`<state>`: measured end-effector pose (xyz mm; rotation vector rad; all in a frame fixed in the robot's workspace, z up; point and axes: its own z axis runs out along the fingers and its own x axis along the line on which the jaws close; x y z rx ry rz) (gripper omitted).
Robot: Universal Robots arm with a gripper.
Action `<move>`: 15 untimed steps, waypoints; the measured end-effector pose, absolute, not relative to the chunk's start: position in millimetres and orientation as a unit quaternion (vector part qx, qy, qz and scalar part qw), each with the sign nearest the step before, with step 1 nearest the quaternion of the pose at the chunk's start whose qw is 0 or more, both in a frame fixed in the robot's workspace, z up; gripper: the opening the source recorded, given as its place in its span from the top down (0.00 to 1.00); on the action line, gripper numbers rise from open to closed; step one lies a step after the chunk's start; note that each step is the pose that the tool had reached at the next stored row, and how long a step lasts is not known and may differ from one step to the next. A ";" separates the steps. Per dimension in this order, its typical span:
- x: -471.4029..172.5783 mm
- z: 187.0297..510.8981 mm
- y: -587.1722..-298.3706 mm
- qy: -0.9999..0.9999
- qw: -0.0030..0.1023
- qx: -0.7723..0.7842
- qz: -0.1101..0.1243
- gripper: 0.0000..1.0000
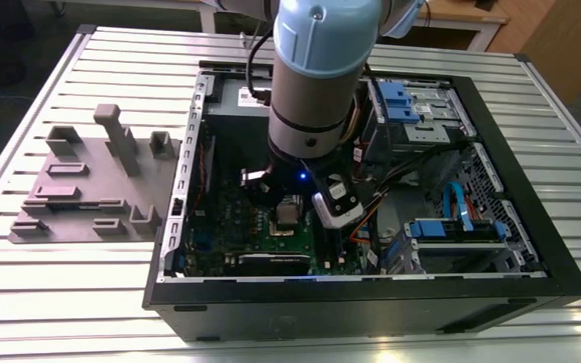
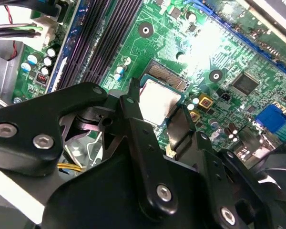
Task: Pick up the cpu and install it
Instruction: 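Place the cpu into insertion slot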
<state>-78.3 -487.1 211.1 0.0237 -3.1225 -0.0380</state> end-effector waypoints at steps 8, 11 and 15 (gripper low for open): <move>-81.1 200.7 -487.8 -1.000 0.010 0.008 -0.012 0.53; -81.1 198.4 -488.8 -1.000 0.010 0.008 -0.012 0.53; -82.2 196.6 -489.2 -1.000 0.011 0.008 -0.012 0.53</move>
